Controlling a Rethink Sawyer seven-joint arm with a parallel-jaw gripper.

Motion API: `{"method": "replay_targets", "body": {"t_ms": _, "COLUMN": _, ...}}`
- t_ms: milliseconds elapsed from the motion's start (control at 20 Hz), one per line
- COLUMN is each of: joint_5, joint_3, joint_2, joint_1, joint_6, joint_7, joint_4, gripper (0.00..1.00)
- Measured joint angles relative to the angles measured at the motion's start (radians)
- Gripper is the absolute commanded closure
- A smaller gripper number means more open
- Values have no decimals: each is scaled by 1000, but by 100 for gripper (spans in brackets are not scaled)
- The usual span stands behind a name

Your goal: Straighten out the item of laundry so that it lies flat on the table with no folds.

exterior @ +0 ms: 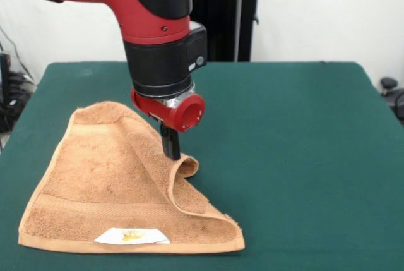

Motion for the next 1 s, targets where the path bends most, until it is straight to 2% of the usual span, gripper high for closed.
{"method": "replay_targets", "body": {"t_ms": 400, "joint_5": 0, "joint_3": -1, "joint_2": -28, "joint_1": -34, "joint_6": 0, "joint_7": 0, "joint_4": -1, "gripper": 100}}
{"method": "replay_targets", "body": {"t_ms": 1000, "joint_5": 0, "joint_3": -1, "joint_2": -56, "joint_1": -37, "joint_6": 0, "joint_7": 0, "joint_4": -2, "gripper": 100}}
